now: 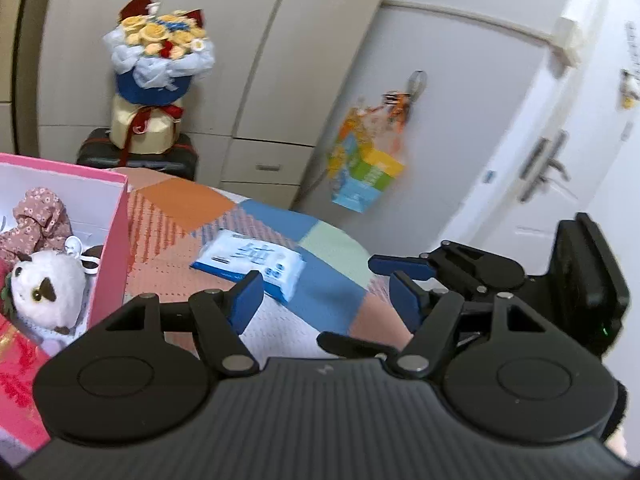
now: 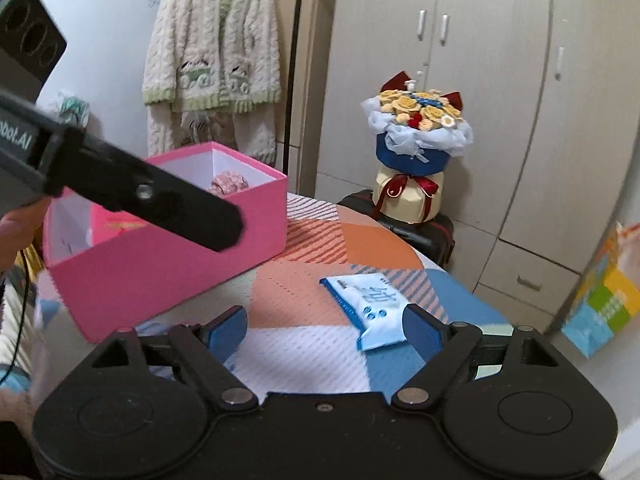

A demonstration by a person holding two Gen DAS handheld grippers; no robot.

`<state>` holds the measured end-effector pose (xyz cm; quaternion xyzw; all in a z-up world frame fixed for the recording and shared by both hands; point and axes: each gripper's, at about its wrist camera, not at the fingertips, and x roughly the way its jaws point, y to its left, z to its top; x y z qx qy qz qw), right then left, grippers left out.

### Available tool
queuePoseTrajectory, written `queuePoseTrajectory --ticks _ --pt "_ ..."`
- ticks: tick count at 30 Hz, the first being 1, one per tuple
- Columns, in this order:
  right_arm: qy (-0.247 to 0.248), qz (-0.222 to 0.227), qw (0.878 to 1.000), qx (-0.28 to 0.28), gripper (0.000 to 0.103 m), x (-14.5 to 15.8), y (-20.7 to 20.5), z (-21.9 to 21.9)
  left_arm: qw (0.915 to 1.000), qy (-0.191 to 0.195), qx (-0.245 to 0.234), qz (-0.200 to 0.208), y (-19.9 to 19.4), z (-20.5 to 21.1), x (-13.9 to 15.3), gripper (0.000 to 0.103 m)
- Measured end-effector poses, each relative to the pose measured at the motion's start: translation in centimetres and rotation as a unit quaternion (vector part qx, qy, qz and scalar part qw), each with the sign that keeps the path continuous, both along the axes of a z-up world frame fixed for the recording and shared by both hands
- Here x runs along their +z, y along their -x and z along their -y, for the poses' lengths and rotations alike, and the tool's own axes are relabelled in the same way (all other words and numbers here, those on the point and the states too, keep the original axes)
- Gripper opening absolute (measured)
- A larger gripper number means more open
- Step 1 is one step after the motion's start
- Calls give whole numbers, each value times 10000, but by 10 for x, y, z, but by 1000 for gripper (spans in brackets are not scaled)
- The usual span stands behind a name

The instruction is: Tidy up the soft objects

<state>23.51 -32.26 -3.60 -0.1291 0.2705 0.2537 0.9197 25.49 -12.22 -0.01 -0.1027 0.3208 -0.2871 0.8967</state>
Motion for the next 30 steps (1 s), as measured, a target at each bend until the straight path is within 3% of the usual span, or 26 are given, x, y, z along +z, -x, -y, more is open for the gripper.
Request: queuePoseTrajectory --ticks 5,7,11,14,18,23,26,30 --pt "373 9 9991 224 88 -18 -35 -8 9973 66 679 -283 -36 13 -27 66" --pt "433 -16 9987 272 88 -26 -49 -9 9941 118 1063 -204 -45 15 -36 66" --pt "30 -398 9991 142 88 -37 -86 -4 9860 309 1590 -396 -70 17 -56 65" --pt "218 -318 9992 36 88 -50 -105 -5 9818 326 1755 -646 -88 22 -72 62" --pt "391 -541 9968 443 88 -66 -121 -5 9776 330 1809 -1021 -107 30 -91 59" --pt "365 -801 9950 464 88 -77 -142 0 9650 620 2035 -1536 -123 25 -119 57" --pt "404 -940 9939 407 88 -82 -150 3 9650 701 2011 -1533 -123 23 -124 57" --pt "32 -1362 9903 274 75 -86 -153 9 9647 870 1907 -1595 -123 22 -127 51"
